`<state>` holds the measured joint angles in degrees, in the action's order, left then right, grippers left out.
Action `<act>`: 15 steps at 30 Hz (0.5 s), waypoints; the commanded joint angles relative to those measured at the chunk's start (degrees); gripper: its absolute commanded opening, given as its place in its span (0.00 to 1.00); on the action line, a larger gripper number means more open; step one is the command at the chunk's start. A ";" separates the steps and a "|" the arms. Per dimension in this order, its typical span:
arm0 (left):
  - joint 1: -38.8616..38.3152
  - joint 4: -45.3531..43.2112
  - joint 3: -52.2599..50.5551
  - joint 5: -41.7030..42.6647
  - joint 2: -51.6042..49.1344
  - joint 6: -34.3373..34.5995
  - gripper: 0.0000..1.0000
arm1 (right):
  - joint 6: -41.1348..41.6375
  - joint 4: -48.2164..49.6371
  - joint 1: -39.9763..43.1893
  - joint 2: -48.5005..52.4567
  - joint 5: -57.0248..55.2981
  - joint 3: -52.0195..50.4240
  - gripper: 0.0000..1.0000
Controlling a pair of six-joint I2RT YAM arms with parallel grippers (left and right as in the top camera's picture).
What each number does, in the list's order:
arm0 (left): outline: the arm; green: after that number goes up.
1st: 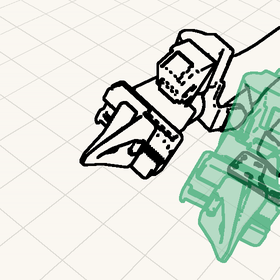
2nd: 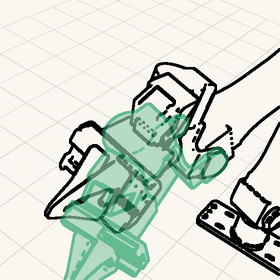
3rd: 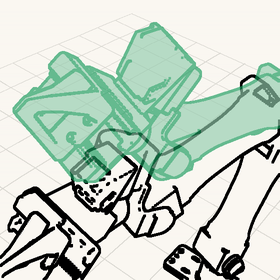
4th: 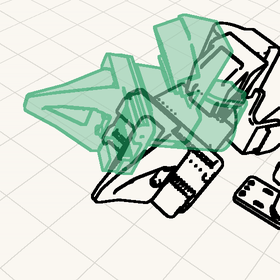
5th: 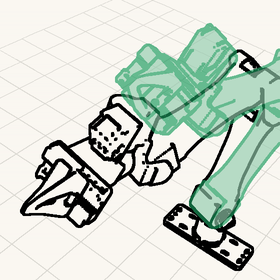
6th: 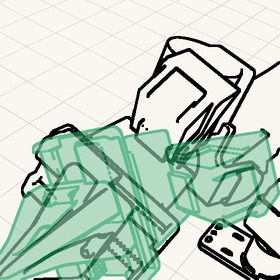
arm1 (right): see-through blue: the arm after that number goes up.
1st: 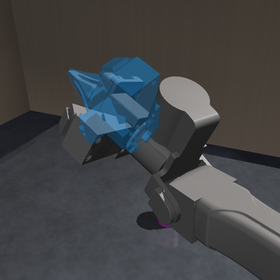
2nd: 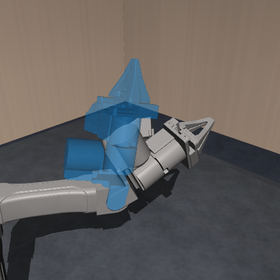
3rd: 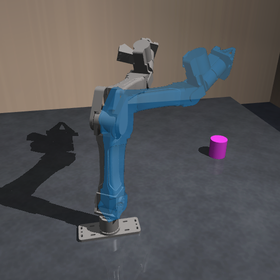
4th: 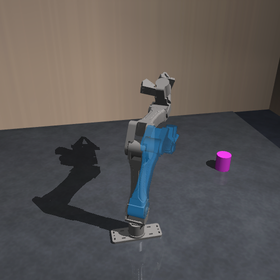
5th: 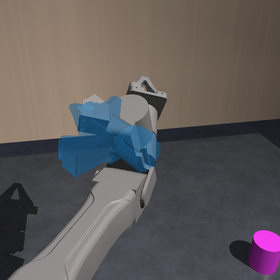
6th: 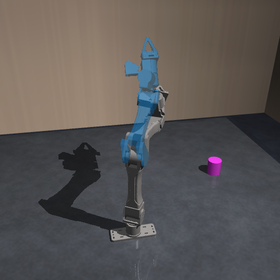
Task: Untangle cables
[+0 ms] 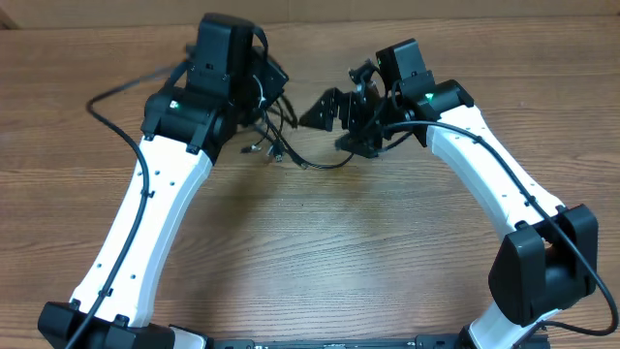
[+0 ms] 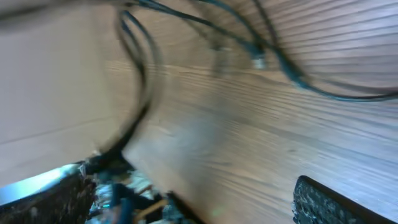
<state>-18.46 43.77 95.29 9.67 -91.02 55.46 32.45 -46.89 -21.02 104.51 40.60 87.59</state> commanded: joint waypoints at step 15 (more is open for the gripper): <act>15.32 16.81 1.09 48.26 0.39 -64.67 0.04 | -19.91 -1.84 5.68 -0.24 8.76 -0.20 0.92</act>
<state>-3.57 60.42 95.31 54.15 -91.02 -3.53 15.11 -49.04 -14.61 104.53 46.22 87.59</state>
